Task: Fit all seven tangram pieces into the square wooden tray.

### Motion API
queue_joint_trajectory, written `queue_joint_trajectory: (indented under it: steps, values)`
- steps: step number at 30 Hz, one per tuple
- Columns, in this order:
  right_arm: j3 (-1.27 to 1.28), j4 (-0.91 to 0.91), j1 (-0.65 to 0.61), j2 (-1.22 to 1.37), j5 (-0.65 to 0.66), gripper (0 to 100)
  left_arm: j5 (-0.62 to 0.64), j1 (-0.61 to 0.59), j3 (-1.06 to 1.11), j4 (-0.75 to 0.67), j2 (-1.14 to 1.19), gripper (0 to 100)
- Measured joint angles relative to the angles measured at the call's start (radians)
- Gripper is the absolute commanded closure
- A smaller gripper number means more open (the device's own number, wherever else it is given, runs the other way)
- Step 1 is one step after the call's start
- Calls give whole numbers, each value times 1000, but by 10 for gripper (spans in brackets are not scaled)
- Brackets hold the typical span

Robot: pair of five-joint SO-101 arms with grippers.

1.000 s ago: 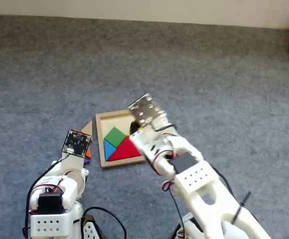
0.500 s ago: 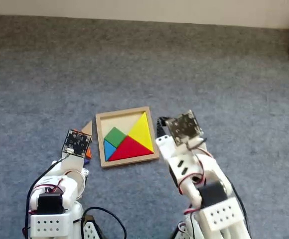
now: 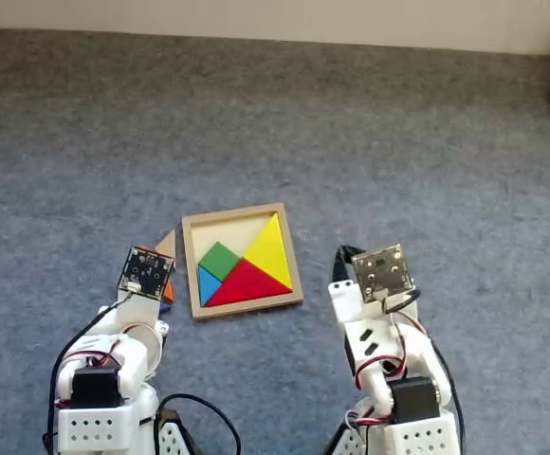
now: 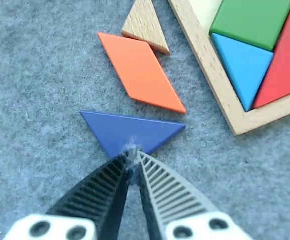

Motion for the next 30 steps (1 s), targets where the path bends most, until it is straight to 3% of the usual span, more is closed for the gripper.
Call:
queue_joint_trajectory:
  steps: [7,15,21,30]
  values:
    - [35,43,63,5,-11,985,0,0,0,0,0,991]
    - [35,259,64,0,-342,985,0,0,0,0,0,991]
    - [35,437,64,0,-368,985,0,0,0,0,0,991]
    - [35,485,64,-2,-370,989,0,0,0,0,0,991]
